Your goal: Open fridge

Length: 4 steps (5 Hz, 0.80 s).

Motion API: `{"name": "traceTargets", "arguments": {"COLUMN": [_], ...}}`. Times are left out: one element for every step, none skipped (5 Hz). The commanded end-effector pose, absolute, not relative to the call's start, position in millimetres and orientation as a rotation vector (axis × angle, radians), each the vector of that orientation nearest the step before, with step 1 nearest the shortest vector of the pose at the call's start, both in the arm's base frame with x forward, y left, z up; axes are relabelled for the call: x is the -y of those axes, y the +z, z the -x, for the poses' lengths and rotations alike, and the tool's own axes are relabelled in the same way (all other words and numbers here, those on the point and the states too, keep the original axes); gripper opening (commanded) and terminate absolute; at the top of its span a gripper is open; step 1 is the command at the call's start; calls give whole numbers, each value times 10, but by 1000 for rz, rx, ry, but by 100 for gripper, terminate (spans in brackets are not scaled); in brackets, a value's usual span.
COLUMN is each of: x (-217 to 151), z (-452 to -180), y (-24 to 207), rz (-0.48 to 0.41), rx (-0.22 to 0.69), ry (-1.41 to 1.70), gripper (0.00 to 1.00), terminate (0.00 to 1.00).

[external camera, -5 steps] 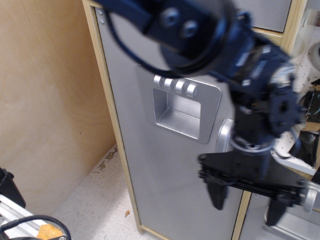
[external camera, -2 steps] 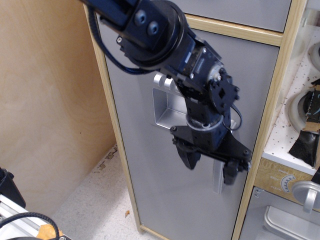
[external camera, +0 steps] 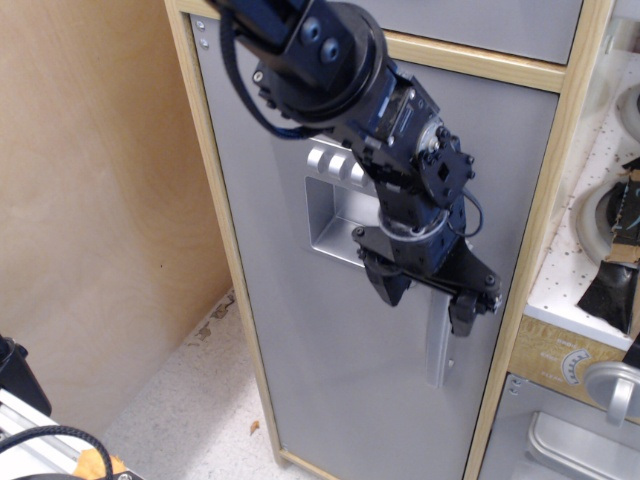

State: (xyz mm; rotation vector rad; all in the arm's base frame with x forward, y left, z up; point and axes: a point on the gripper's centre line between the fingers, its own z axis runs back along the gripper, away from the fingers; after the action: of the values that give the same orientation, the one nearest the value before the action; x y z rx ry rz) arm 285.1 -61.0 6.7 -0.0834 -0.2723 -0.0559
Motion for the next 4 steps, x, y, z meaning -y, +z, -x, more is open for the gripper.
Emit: {"name": "traceTargets", "arguments": {"x": [666,679,674,674], "z": [-3116,-3123,-3086,-2949], "y": [193,160,122,63], "rz": [131,133,127,138], "rx": [295,314,313,278], "ry": [-23,-21,-10,8], "gripper": [100,100,0,0], "terminate": [0,0,0,0]}}
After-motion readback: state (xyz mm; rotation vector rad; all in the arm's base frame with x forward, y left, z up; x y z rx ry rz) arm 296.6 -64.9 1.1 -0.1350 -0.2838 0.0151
